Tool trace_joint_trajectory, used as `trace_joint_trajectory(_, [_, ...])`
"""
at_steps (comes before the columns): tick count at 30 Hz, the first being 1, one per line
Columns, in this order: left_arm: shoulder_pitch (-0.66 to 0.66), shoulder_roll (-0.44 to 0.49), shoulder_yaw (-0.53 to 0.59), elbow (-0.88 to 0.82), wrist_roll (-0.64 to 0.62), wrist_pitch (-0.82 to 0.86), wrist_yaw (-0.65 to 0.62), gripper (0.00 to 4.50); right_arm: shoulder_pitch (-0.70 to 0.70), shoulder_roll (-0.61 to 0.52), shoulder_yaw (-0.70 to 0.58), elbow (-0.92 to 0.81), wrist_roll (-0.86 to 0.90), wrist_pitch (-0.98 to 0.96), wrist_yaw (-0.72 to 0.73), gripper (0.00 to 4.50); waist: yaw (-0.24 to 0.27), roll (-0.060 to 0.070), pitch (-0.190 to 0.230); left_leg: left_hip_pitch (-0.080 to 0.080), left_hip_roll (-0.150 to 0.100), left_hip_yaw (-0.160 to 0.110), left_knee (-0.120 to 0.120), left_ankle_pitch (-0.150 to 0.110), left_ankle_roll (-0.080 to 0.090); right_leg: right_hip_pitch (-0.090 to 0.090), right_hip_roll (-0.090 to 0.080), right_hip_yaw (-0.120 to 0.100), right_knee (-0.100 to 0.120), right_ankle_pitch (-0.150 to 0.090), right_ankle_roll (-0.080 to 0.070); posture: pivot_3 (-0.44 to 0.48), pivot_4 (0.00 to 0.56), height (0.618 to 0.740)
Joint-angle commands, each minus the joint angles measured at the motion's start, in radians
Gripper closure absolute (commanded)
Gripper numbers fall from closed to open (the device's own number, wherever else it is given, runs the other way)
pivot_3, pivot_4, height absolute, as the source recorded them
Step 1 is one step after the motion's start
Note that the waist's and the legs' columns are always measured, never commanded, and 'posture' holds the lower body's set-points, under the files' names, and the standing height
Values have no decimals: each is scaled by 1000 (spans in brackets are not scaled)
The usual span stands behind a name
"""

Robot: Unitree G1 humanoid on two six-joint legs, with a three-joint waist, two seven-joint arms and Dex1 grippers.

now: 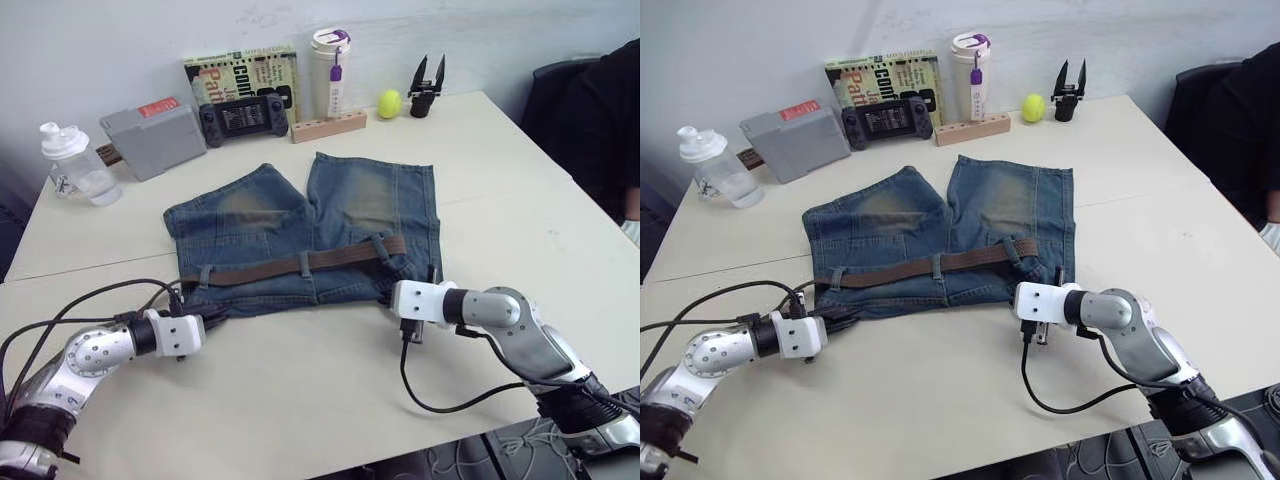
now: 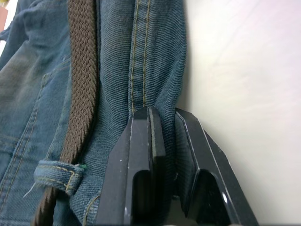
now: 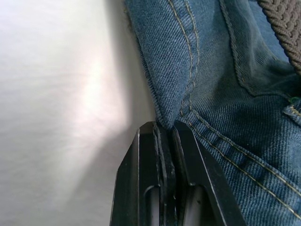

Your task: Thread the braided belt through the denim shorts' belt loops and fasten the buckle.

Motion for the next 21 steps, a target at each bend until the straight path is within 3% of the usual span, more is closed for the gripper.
trace_joint_trajectory(1, [102, -40, -61, -25, 46, 84, -50, 3948, -1, -33, -15, 102, -58, -18, -32, 4500, 1, 0, 0, 0, 0, 0, 1, -1, 1, 0, -1, 0, -1, 0, 0, 0, 150, 720])
trace_joint_trajectory(4, [117, -46, -38, -50, 65, 107, -46, 3082, -15, -32, -13, 130, -52, -46, -31, 3428, 3, 0, 0, 0, -1, 0, 4, -2, 3, 2, -2, 0, -2, 1, 1, 0, 150, 720])
trace_joint_trajectory(9, [160, -20, 29, -113, 0, 142, -89, 1119, -35, -27, -61, 114, 45, 4, 26, 1042, 7, -1, -1, -1, 0, 0, 8, -5, 4, 2, -3, 1, -3, 1, 1, 0, 150, 720])
trace_joint_trajectory(10, [180, -3, 50, -147, -29, 154, -106, 827, -42, -34, -87, 95, 92, 48, 55, 672, 8, -1, -1, 0, 0, -1, 8, -5, 4, 2, -4, 1, -2, 1, 1, 0, 150, 720])
trace_joint_trajectory(11, [206, 23, 73, -191, -58, 166, -127, 815, -53, -46, -120, 75, 151, 101, 97, 86, 8, -1, 0, 0, 1, -2, 8, -6, 4, 1, -4, 1, -2, 1, 1, 0, 150, 720])
trace_joint_trajectory(18, [399, 130, 250, -572, -323, 417, -224, 815, -225, -117, -328, 73, 531, 509, 309, 28, 10, -8, 20, -20, 1, 1, 12, -6, 2, -22, 1, -1, 1, 1, 1, 0, 150, 720])
trace_joint_trajectory(21, [445, 133, 330, -653, -446, 544, -258, 815, -384, -85, -359, 203, 577, 673, 256, 28, 13, -14, 30, -25, -2, 3, 15, -6, 1, -27, 2, -1, 4, 1, 1, 0, 150, 720])
